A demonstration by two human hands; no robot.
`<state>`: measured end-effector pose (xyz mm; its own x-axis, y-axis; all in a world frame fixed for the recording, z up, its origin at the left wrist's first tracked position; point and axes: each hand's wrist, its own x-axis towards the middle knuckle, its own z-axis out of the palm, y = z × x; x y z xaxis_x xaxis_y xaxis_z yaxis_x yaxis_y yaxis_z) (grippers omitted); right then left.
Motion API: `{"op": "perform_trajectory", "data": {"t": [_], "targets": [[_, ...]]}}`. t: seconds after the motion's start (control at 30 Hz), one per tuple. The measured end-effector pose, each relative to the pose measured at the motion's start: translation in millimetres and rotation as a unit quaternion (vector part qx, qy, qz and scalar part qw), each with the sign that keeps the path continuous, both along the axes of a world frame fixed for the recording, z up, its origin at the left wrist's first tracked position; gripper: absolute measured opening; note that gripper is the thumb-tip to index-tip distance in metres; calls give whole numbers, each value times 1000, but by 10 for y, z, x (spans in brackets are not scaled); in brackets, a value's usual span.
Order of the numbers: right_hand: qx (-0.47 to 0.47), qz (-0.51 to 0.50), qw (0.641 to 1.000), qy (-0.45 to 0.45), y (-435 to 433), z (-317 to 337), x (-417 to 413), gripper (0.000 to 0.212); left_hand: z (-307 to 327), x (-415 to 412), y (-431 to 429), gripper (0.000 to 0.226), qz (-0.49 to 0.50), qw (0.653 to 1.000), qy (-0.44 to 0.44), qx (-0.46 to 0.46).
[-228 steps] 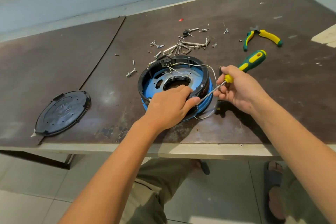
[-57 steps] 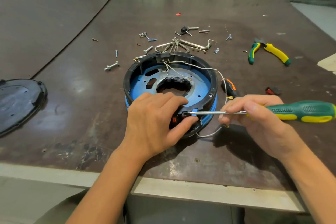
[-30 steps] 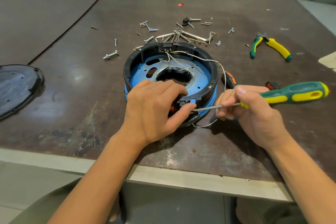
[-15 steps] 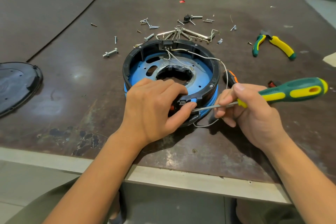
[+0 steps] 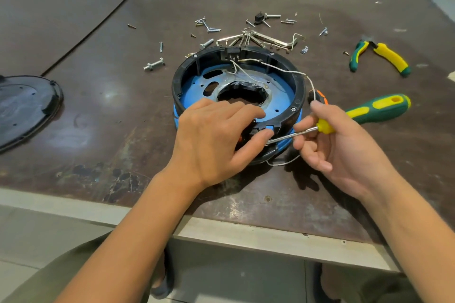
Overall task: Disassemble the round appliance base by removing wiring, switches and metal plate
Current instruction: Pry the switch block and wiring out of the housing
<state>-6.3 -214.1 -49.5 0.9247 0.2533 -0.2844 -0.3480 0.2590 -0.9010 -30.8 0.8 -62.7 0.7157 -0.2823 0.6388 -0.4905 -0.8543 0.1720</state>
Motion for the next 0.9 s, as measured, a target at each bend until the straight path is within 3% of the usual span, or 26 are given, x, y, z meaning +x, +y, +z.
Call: {"op": "perform_trajectory", "data": {"t": [0.13, 0.2, 0.4, 0.5, 0.73, 0.9], "targets": [[-22, 6, 992, -124, -82, 36, -60, 40, 19, 14, 15, 40, -17, 1000, 3, 8], [-18, -6, 992, -124, -52, 32, -90, 42, 14, 11, 20, 40, -18, 1000, 2, 7], [-6, -51, 995, 85, 97, 19, -48, 53, -6, 19, 2, 36, -14, 1000, -11, -4], [2, -50, 993, 106, 129, 4, -39, 49, -11, 22, -4, 36, -12, 1000, -18, -8], [25, -32, 994, -105, -128, 117, -92, 48, -11, 25, 1, 38, -3, 1000, -6, -3], [28, -35, 991, -127, -60, 64, -127, 52, -11, 20, 6, 40, -5, 1000, -9, -4]]}}
